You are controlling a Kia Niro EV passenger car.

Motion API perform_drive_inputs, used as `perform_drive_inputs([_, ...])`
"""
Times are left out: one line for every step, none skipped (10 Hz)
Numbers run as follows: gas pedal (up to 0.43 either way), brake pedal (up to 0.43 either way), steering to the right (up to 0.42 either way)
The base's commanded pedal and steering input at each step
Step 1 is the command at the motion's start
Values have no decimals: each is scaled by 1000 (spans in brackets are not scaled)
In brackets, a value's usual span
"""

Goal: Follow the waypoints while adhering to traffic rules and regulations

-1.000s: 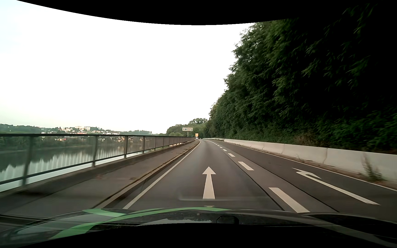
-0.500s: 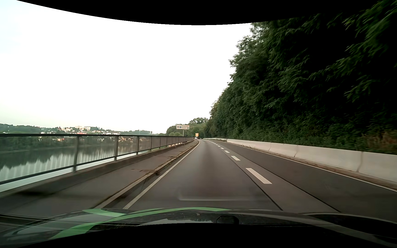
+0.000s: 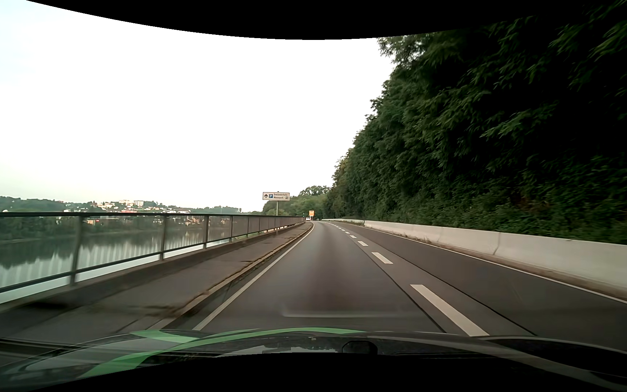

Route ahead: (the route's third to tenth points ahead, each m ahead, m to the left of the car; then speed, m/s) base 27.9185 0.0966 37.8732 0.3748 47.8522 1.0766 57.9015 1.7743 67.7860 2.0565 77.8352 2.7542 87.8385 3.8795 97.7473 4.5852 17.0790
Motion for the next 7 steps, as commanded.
perform_drive_inputs([197, 0, -4])
perform_drive_inputs([197, 0, -4])
perform_drive_inputs([197, 0, -4])
perform_drive_inputs([197, 0, -4])
perform_drive_inputs([197, 0, -4])
perform_drive_inputs([197, 0, -4])
perform_drive_inputs([197, 0, -4])
